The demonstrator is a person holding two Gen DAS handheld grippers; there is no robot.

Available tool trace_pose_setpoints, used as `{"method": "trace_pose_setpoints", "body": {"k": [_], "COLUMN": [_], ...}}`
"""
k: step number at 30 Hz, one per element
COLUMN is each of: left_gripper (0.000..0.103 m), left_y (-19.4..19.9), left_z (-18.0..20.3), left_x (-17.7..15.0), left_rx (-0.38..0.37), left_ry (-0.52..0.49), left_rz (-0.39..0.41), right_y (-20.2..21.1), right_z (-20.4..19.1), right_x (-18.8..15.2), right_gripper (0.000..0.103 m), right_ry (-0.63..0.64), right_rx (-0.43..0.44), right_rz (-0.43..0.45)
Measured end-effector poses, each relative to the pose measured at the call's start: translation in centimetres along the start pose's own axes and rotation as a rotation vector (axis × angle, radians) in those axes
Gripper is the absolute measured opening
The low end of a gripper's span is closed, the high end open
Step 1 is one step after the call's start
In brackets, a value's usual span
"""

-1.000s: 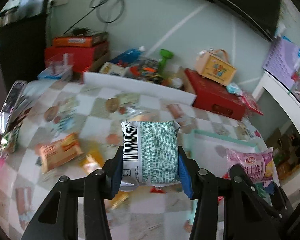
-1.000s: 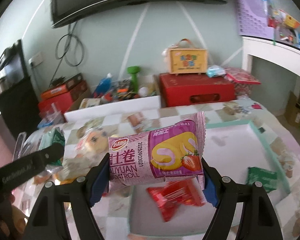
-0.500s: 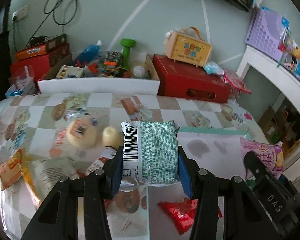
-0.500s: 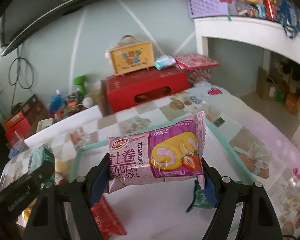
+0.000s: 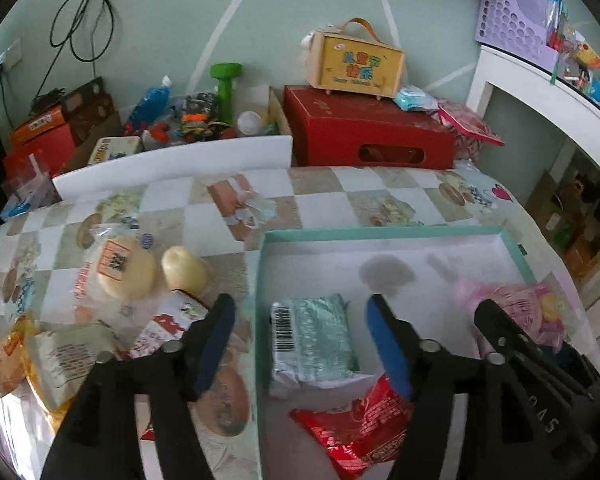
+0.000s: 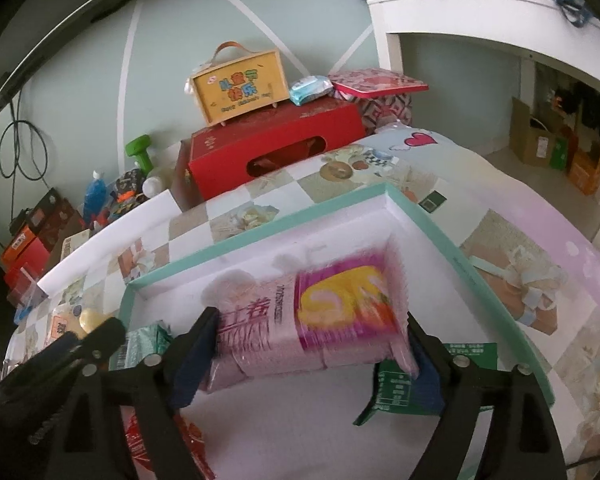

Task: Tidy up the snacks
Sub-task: 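Carry both packets into the teal tray and open both tools to release them, then withdraw both tools from the tray back toward the snack pile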

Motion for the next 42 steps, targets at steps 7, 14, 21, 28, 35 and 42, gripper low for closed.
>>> {"method": "trace_pose_setpoints", "body": {"k": [7, 14, 21, 28, 35, 42], "left_gripper": [0.071, 0.093, 0.098, 0.098, 0.099, 0.103], "left_y": [0.6, 0.8, 1.5, 1.7, 2.7, 5.3], "left_z": [-1.0, -3.1, -5.9, -5.9, -5.3, -6.1], "left_x": [-0.4, -0.9, -1.1, -1.2, -0.7, 0.0], "left_rx": [0.02, 0.045, 0.126, 0.135, 0.129, 0.142], "left_ry": [0.041, 0.111, 0.15, 0.139, 0.098, 0.065], "left_rz": [-0.031, -0.044, -0.028, -0.03, 0.005, 0.09], "right_y": [0.6, 0.8, 0.8, 0.7, 1.5, 2.6], "right_z": [-0.5, -0.9, -1.1, -1.3, -1.1, -1.1], "right_x": [0.1, 0.2, 0.1, 0.1, 0.6, 1.3], "right_gripper": [0.088, 0.103, 0.103, 0.103, 0.103, 0.103], "right_ry": [0.026, 0.066, 0.093, 0.105, 0.089, 0.038], "right_rx": [0.006, -0.032, -0.05, -0.054, -0.068, -0.033], "right_rz": [0.011, 0.04, 0.043, 0.05, 0.093, 0.137]}}
Point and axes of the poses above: each gripper's, at about its wrist camera, not at the fingertips, and y roughly against the way its jaws point, z to its right, x to its top, the point moved 8 cm from there along -y, roughly the way its jaws point, and after that the axes turned 13 degrees about -x, right-handed, at the moved point
